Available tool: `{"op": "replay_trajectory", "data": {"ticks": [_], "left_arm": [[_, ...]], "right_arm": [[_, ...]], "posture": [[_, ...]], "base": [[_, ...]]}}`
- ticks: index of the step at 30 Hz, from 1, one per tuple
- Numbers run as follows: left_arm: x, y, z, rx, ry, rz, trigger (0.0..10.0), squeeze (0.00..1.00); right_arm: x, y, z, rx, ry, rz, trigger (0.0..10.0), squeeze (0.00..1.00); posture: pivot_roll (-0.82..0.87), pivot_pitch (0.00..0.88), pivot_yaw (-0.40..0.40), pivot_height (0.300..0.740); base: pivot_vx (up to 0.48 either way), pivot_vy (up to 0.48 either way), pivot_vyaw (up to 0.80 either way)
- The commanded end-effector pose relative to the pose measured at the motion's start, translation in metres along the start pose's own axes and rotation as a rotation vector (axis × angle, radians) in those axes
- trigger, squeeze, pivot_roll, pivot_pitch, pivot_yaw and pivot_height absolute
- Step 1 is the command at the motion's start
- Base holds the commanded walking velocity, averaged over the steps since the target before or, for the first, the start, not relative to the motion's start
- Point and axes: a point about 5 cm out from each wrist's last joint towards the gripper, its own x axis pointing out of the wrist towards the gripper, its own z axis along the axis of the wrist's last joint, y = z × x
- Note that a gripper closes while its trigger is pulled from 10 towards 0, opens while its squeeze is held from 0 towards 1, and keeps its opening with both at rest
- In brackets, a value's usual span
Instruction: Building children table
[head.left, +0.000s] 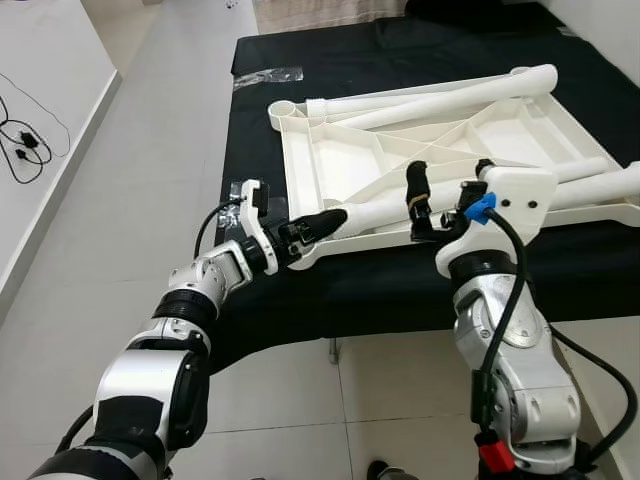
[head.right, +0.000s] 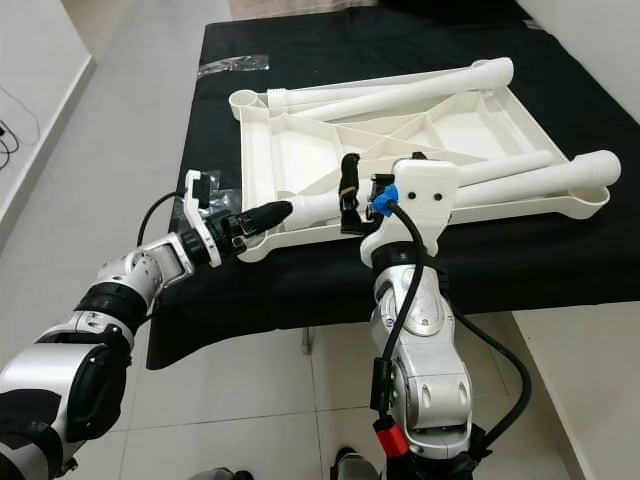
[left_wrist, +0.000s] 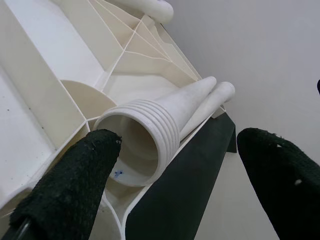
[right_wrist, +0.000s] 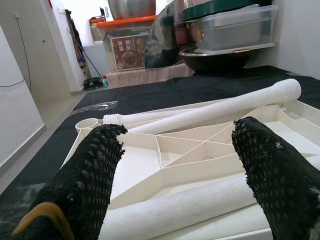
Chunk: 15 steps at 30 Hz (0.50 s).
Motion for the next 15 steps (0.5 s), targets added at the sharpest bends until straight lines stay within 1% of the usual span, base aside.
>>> {"op": "replay_trajectory", "data": {"ticks": [1,7,9,11,12,14,15], "left_arm": [[0.005,-0.002,-0.012,-0.030,0.050,-0.014,10.0,0.00],[0.011,-0.007,-0.010,-0.023,0.052,-0.044,10.0,0.00],[0.013,-0.009,-0.009,-0.021,0.055,-0.059,10.0,0.00],[0.016,-0.010,-0.009,-0.018,0.055,-0.061,10.0,0.00],[0.017,-0.012,-0.008,-0.017,0.053,-0.064,10.0,0.00],[0.019,-0.013,-0.007,-0.017,0.051,-0.068,10.0,0.00],[0.020,-0.014,-0.007,-0.015,0.051,-0.071,10.0,0.00]], "right_arm": [[-0.004,0.000,-0.001,-0.002,0.015,-0.004,10.0,0.00],[-0.007,0.001,-0.002,-0.006,0.023,-0.010,10.0,0.00],[-0.010,-0.001,-0.002,-0.034,0.018,-0.019,10.0,0.00],[-0.013,-0.003,-0.002,-0.086,0.011,-0.021,10.0,0.00],[-0.015,-0.008,-0.002,-0.138,0.002,-0.030,10.0,0.00],[-0.018,-0.012,-0.002,-0.196,-0.009,-0.040,10.0,0.00],[-0.020,-0.016,-0.003,-0.252,-0.015,-0.037,10.0,0.00]], "posture": [[-0.03,0.215,0.074,0.740],[-0.03,0.221,0.085,0.740],[-0.03,0.222,0.091,0.740],[-0.03,0.223,0.091,0.740],[-0.04,0.225,0.095,0.740],[-0.04,0.225,0.095,0.740],[-0.04,0.227,0.095,0.740]], "base": [[0.000,0.000,0.00],[0.000,0.000,0.00],[0.000,0.000,0.00],[0.000,0.000,0.00],[0.000,0.000,0.00],[0.000,0.000,0.00],[0.000,0.000,0.00]]}}
